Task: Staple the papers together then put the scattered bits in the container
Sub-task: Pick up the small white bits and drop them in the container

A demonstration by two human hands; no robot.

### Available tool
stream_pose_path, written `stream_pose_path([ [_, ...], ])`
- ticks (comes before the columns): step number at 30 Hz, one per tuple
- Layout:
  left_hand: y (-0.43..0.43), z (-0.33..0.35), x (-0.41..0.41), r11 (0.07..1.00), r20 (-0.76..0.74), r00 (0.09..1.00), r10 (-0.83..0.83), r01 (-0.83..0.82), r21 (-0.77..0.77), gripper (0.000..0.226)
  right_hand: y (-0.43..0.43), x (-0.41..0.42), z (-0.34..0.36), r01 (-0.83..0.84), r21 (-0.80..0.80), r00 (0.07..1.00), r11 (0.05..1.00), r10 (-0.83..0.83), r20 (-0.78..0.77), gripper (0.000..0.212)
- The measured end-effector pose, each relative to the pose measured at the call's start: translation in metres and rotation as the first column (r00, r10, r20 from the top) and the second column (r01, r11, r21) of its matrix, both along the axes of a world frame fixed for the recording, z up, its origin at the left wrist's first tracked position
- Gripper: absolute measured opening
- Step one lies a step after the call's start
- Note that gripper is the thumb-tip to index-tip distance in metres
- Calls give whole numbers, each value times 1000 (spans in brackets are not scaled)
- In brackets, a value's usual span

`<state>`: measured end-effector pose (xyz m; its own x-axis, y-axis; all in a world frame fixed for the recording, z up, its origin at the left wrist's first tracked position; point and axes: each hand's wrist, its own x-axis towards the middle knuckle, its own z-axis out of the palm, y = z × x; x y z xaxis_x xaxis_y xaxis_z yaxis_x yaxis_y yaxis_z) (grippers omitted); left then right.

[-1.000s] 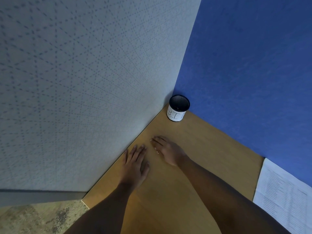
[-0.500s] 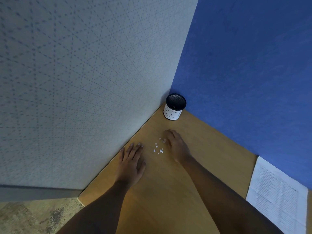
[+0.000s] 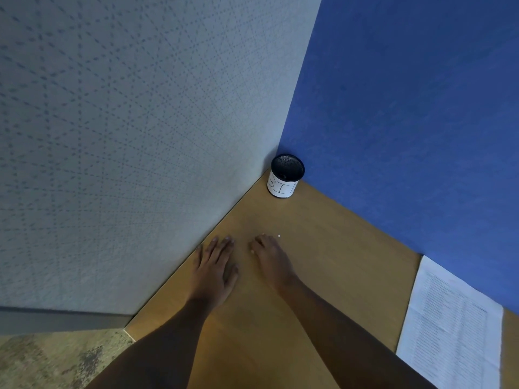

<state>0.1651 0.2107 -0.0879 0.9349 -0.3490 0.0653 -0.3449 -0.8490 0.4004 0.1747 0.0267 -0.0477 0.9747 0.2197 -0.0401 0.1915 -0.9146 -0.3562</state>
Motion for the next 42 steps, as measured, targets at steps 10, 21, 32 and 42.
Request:
stream_pose_path([
  [10, -1, 0, 0, 1000, -7, 1000, 0, 0, 18, 60, 9, 16, 25, 28, -184, 990, 983, -53, -134, 26],
  [21, -2, 1, -1, 1000, 0, 1000, 5, -5, -7, 60, 15, 36, 35, 96, -216, 978, 972, -132, -161, 23],
  [32, -2, 2, -1, 1000, -2, 1000, 10, -10, -13, 60, -13, 48, 26, 326, 128, 908, 937, -273, -318, 10],
  [42, -1, 2, 0, 1000, 5, 1000, 10, -10, -21, 60, -41, 84, 74, 690, 487, 718, 536, -419, -556, 10],
])
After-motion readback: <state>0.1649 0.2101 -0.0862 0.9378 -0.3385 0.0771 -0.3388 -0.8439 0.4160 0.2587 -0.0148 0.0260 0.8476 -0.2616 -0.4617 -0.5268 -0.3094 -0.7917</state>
